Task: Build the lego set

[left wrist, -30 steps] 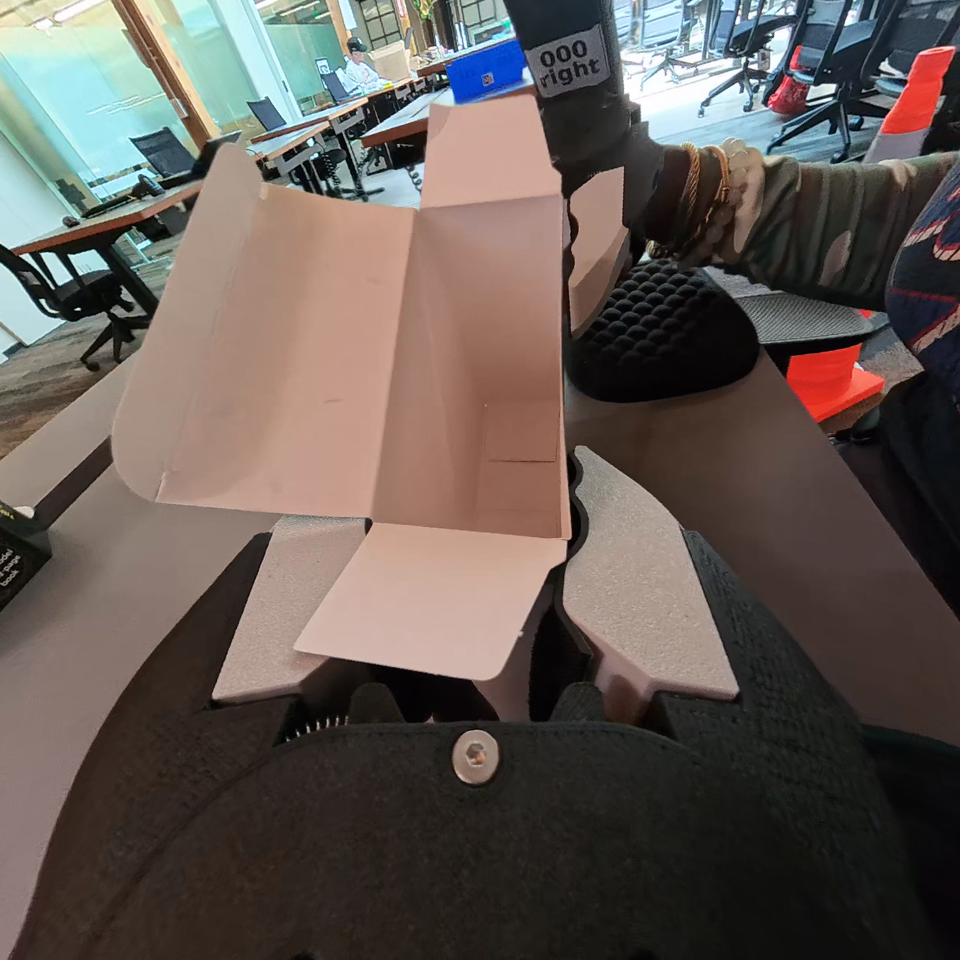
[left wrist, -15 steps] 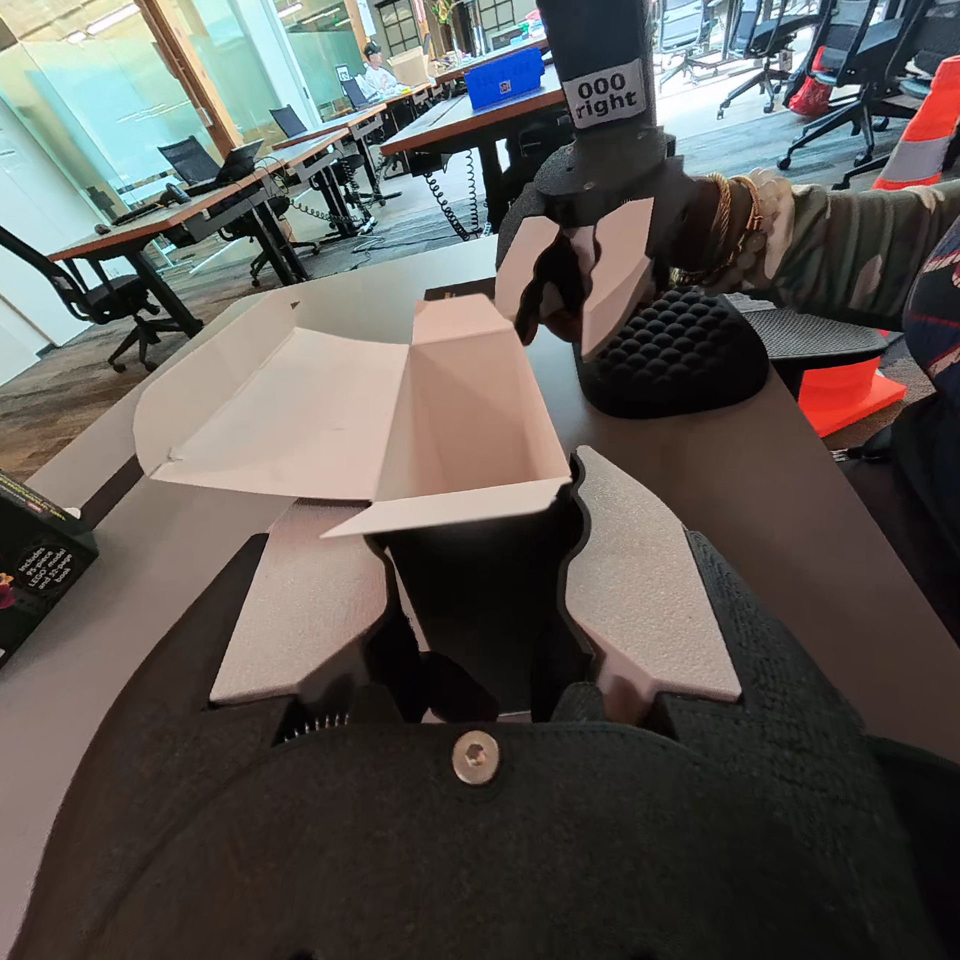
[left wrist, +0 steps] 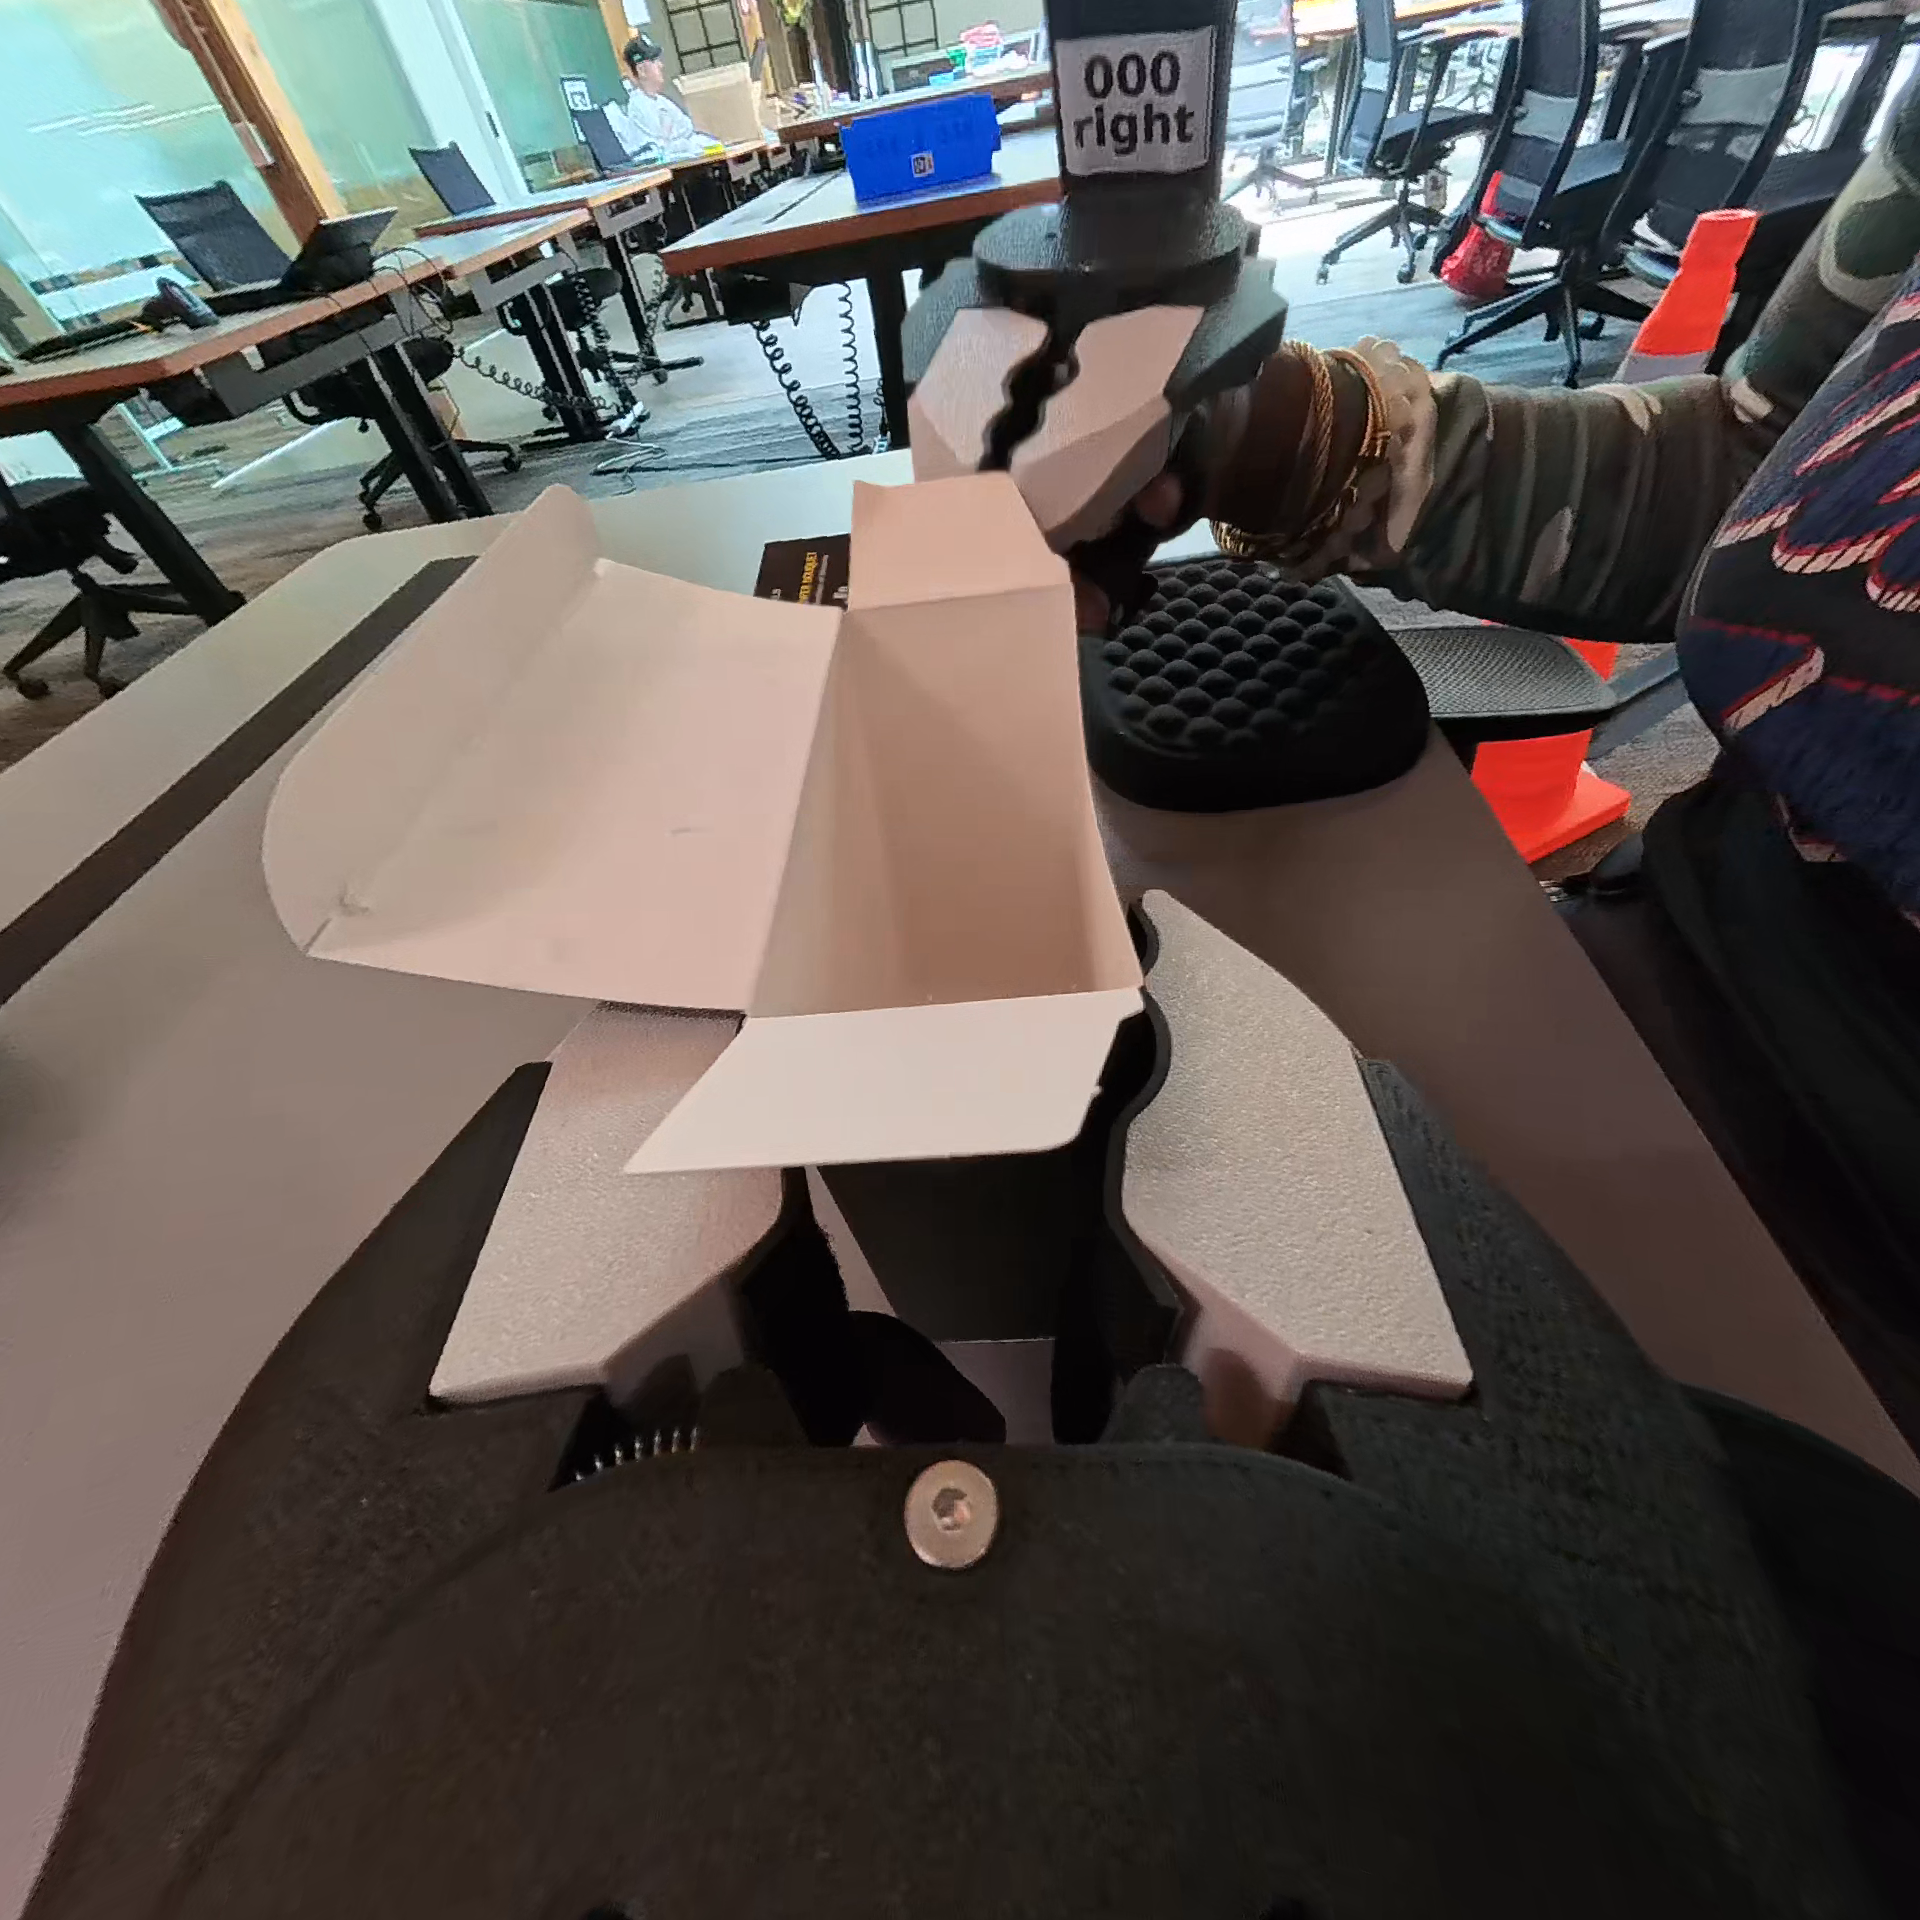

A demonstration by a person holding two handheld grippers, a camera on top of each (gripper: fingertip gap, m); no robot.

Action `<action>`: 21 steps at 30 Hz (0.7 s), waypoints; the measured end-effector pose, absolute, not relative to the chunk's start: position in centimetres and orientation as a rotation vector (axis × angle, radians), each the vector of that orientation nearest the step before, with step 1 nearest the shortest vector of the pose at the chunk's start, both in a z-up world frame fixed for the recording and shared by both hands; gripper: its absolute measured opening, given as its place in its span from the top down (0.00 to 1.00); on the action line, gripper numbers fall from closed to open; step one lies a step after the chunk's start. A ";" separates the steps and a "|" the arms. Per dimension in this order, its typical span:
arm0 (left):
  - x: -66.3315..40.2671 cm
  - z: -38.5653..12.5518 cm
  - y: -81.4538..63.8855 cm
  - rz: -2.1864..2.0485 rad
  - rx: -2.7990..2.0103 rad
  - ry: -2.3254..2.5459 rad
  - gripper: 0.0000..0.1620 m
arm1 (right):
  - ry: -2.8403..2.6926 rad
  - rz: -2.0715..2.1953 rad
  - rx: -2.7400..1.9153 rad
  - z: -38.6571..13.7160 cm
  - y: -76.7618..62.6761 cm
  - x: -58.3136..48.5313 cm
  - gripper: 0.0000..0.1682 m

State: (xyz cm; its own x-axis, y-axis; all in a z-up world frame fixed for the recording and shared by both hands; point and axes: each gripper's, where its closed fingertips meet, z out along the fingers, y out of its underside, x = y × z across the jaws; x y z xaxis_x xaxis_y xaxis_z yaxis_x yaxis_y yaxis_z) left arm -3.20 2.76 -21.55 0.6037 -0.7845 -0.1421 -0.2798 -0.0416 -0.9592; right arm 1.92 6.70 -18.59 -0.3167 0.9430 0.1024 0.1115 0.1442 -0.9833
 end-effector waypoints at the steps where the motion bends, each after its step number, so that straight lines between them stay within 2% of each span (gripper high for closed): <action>1: -3.2 -21.5 2.8 -0.512 -1.611 0.907 0.62 | -1.578 1.273 -1.038 -18.1 6.9 1.9 0.98; 6: -2.9 -21.6 2.8 -0.519 -1.624 0.916 0.62 | -1.538 1.359 -0.994 -16.4 6.5 1.8 0.98; 12: -2.4 -21.6 2.8 -0.536 -1.621 0.934 0.62 | -1.707 1.235 -0.972 -17.1 5.1 0.1 0.98; 16: -2.4 -21.6 2.7 -0.538 -1.614 0.927 0.62 | -1.845 1.079 -1.123 -18.8 5.3 -0.5 0.98; 21: -2.2 -21.5 2.8 -0.540 -1.608 0.933 0.62 | -1.932 1.082 -1.425 -19.5 4.9 -0.8 0.99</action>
State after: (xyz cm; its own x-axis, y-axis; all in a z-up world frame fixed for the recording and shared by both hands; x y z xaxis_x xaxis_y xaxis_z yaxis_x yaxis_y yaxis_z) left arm -2.15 2.83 -21.52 0.5791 -0.8040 -0.1353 -0.2827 -0.0423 -0.9583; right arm -0.79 4.88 -19.45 -0.3249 0.9439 -0.0597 0.5436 0.1348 -0.8284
